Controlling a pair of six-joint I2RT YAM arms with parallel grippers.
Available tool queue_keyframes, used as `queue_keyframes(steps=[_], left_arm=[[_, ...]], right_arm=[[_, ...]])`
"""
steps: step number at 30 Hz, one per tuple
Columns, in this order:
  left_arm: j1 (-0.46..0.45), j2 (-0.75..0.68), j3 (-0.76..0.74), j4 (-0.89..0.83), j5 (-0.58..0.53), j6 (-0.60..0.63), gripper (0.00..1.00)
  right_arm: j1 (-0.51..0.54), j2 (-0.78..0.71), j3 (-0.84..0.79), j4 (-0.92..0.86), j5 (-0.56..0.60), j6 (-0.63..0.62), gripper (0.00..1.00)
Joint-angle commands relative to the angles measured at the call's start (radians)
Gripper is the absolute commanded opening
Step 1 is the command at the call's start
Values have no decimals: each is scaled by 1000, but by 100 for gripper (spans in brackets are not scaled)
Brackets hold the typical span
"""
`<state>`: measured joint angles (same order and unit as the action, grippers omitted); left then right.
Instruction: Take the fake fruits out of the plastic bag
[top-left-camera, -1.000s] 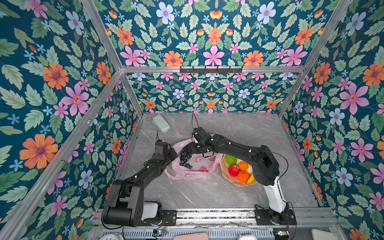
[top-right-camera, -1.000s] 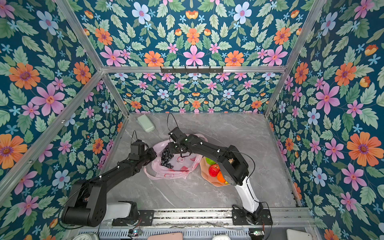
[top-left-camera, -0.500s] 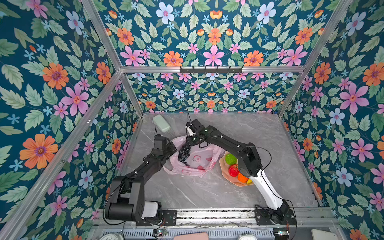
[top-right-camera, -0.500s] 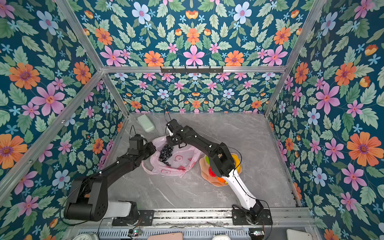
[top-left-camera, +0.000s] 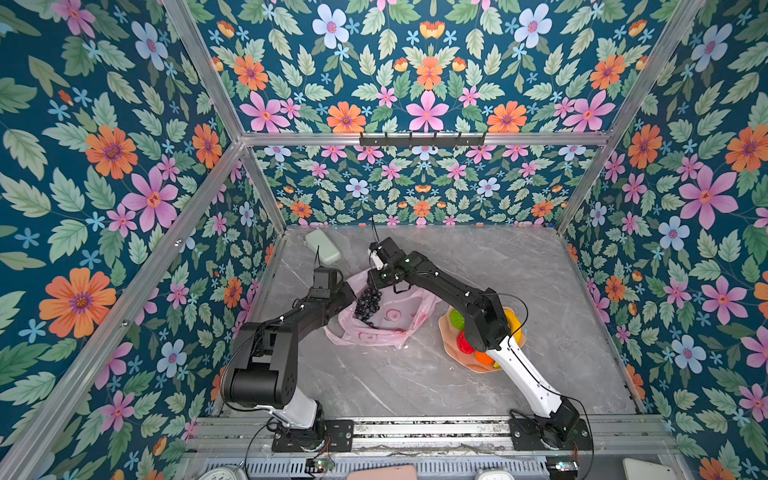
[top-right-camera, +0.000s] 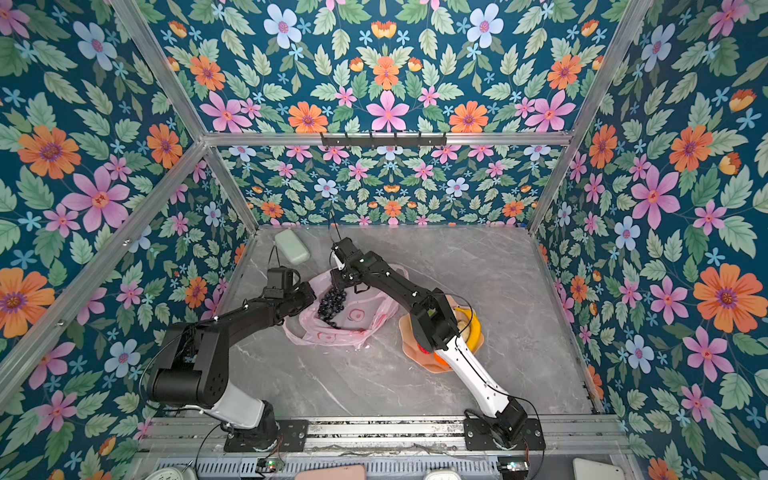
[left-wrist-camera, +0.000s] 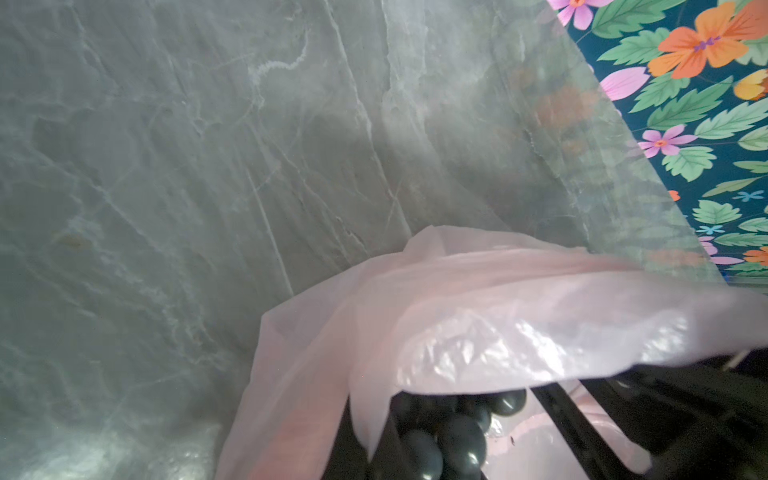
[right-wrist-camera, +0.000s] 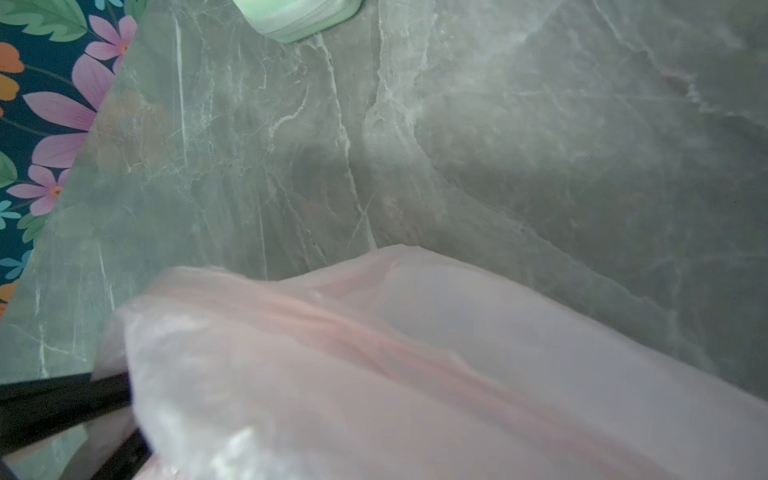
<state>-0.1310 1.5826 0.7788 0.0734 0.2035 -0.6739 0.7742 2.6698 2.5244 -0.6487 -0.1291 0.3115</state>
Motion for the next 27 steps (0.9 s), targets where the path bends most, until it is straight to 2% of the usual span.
queue_keyframes(steps=[1, 10, 13, 18, 24, 27], left_arm=[[0, 26, 18, -9, 34, 20, 0], [-10, 28, 5, -14, 28, 30, 0], [-10, 24, 1, -9, 24, 27, 0], [-10, 21, -5, 2, 17, 24, 0], [-31, 11, -11, 18, 28, 36, 0], [-47, 8, -22, 38, 41, 40, 0]], right_arm=[[-1, 24, 28, 16, -14, 21, 52], [-1, 65, 77, -11, -17, 7, 51], [1, 10, -13, -11, -18, -9, 46], [11, -157, -247, 53, -10, -11, 44], [12, -253, -383, 47, -15, 30, 41], [10, -262, -395, 40, 3, 61, 39]])
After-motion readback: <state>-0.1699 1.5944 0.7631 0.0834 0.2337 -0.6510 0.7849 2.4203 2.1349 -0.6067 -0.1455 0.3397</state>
